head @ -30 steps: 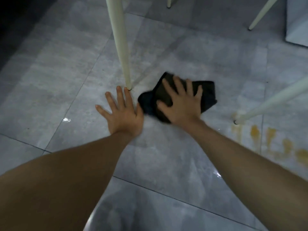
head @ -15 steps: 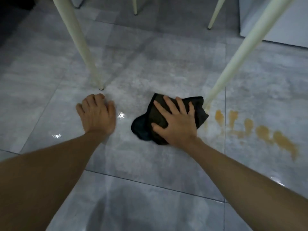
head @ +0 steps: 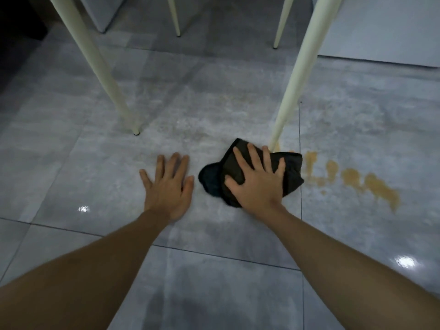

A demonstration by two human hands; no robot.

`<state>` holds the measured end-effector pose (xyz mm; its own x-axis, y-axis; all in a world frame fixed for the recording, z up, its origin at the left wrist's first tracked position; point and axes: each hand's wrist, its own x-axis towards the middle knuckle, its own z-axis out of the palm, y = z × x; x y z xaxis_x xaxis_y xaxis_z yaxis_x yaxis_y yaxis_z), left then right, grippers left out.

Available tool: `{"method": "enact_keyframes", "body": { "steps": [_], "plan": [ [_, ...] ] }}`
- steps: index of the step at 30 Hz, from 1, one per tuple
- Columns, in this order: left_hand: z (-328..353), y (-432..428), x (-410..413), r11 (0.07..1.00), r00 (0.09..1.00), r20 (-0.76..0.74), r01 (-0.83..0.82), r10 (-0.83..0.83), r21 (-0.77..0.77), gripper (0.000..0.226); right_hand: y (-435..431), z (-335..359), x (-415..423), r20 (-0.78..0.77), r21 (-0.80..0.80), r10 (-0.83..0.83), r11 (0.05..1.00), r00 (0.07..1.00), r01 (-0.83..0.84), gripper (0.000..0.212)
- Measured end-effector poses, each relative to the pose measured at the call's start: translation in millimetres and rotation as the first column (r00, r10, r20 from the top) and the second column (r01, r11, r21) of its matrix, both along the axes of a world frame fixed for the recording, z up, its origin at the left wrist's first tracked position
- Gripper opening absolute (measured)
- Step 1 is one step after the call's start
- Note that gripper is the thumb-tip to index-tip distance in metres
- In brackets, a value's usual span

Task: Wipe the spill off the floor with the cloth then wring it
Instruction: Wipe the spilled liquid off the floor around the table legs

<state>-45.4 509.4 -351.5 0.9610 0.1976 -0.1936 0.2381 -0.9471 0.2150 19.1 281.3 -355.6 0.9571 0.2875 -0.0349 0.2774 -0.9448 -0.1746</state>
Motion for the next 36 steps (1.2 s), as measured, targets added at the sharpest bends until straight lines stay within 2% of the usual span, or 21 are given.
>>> {"method": "enact_keyframes", "body": {
  "steps": [2,6,8,10,12,13,14,18,20,24,27,31,36],
  "plan": [
    [-0.2,-5.7,3.1,1.000,1.000,-0.021,0.001,0.000,0.013,0.060,14.4,2.8,-4.5,-0.022,0.024,-0.026,0.999,0.999,0.027,0.075],
    [1.1,-12.3,5.2,1.000,0.999,-0.035,-0.007,0.008,0.022,0.060,-31.6,-5.9,-71.8,0.050,0.035,0.177,0.983,0.983,-0.179,0.073],
    [2.7,-21.1,6.9,0.999,0.998,-0.053,0.022,-0.020,0.026,0.060,-71.4,-3.1,-75.6,0.026,-0.012,0.102,0.995,0.994,-0.102,0.075],
    [4.3,-38.2,14.0,0.996,0.995,-0.060,0.085,-0.084,0.013,0.060,-92.4,1.2,-46.9,-0.008,-0.038,-0.085,0.996,0.996,0.084,0.075],
    [4.6,-58.9,30.2,0.991,0.990,-0.048,0.131,-0.131,-0.014,0.061,-88.4,6.3,-4.2,-0.071,-0.026,-0.287,0.958,0.955,0.286,0.074],
    [4.0,-70.7,40.5,0.989,0.988,-0.039,0.146,-0.146,-0.025,0.060,-82.4,8.2,11.7,-0.091,-0.022,-0.334,0.942,0.938,0.334,0.074],
    [3.2,-83.6,51.3,0.987,0.987,-0.028,0.156,-0.157,-0.029,0.060,-77.8,8.7,19.2,-0.088,-0.017,-0.335,0.942,0.938,0.335,0.073],
    [-1.2,-135.6,84.2,0.996,0.995,-0.044,0.084,-0.085,-0.008,0.057,-101.1,1.3,-13.5,0.006,-0.025,-0.138,0.990,0.990,0.138,0.068],
    [-3.2,-151.7,87.7,0.999,0.998,-0.067,0.025,-0.023,0.039,0.059,-127.7,1.1,-11.6,-0.013,-0.031,-0.226,0.974,0.974,0.225,0.068],
    [-13.7,-154.5,87.1,0.997,0.999,-0.034,-0.010,0.013,0.079,0.063,-137.1,2.7,60.2,-0.089,-0.025,-0.503,0.864,0.860,0.503,0.075],
    [-13.7,-152.3,89.8,0.997,0.999,-0.036,-0.008,0.011,0.075,0.066,-100.7,3.0,101.6,-0.118,0.012,-0.491,0.868,0.863,0.496,0.083],
    [-11.0,-152.2,87.5,0.998,1.000,-0.024,-0.001,0.003,0.064,0.066,-100.4,-2.4,83.6,-0.050,-0.006,-0.376,0.927,0.925,0.376,0.086],
    [-13.8,-152.2,87.3,0.998,1.000,-0.018,-0.009,0.010,0.066,0.066,-127.0,-2.2,116.4,-0.097,-0.008,-0.493,0.869,0.865,0.495,0.088]
  ]
}}
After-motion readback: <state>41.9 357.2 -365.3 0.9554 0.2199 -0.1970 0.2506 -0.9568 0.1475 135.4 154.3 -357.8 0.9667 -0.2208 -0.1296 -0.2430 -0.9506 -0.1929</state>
